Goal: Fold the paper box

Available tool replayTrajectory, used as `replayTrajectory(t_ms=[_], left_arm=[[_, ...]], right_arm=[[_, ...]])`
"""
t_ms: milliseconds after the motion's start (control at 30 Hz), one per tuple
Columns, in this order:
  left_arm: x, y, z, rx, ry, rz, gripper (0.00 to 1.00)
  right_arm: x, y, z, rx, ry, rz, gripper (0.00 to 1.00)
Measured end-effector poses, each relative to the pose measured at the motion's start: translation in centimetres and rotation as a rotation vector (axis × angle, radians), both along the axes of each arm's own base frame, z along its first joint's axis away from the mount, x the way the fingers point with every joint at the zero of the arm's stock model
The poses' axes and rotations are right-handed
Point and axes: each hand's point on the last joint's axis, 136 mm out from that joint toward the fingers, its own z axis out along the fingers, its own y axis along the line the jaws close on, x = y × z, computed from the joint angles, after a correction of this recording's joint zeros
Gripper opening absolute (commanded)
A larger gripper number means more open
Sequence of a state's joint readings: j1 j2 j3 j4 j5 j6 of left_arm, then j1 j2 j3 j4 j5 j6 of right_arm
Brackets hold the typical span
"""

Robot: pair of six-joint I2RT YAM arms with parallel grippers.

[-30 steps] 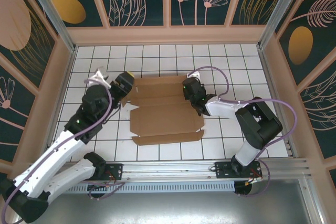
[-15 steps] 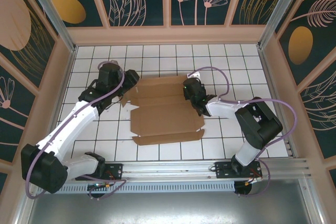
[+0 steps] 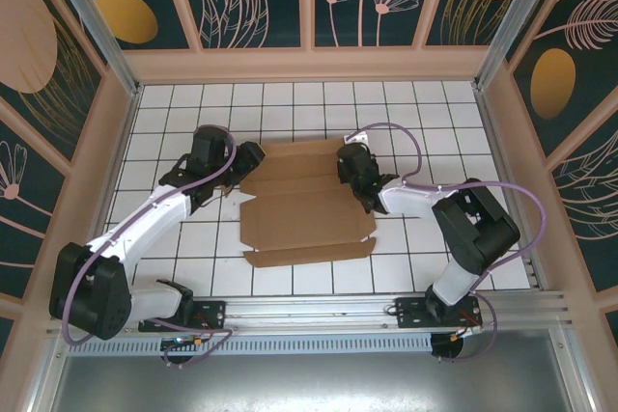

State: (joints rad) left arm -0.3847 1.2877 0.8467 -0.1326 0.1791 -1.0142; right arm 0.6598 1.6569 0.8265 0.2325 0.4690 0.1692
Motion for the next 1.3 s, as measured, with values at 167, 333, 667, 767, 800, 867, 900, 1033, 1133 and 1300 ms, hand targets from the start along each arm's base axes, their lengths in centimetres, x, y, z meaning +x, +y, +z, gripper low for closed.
replayTrajectory(t_ms=[167,333,667,767,800,867,900,1033,1133,1300], left_arm=[[0.2,0.0,0.0,0.013,-0.010,-0.006,0.56],[0.3,0.4,0.4,0.025,-0.031,-0.008,0.54],[1.3,-0.6,0.3,-0.078,-0.094,-0.017,0.24],[1.3,-0.7,0.1,-0.112,-0.107,-0.015,0.37],[1.1,-0.6,0.1,-0.111,-0.109,-0.015,0.45],[0.9,-0.3,0.5,-0.100,-0.117,-0.007,0.53],[0.7,0.1,1.1,-0.085,-0.136,-0.001,0.54],[-0.2,2.0,5.6,-0.018,-0.282,0.035,0.53],[-0.9,4.1,10.3,0.042,-0.442,0.093,0.50],[-1.7,10.3,12.9,0.245,-0.509,0.329,0.25]], right_arm=[[0.1,0.0,0.0,-0.001,0.006,0.002,0.00],[0.0,0.2,0.0,0.005,0.012,0.011,0.00],[0.2,0.0,0.0,0.024,0.016,-0.002,0.00],[0.3,-0.2,0.0,0.025,0.018,-0.011,0.00],[0.3,-0.2,0.0,0.025,0.019,-0.011,0.00],[0.4,-0.5,-0.1,0.024,0.022,-0.016,0.00],[0.5,-0.7,-0.1,0.027,0.024,-0.019,0.00],[1.2,-1.8,-0.1,0.038,0.032,-0.039,0.00],[1.6,-2.4,-0.1,0.045,0.036,-0.045,0.00],[1.7,-2.3,0.0,0.038,0.047,-0.022,0.00]])
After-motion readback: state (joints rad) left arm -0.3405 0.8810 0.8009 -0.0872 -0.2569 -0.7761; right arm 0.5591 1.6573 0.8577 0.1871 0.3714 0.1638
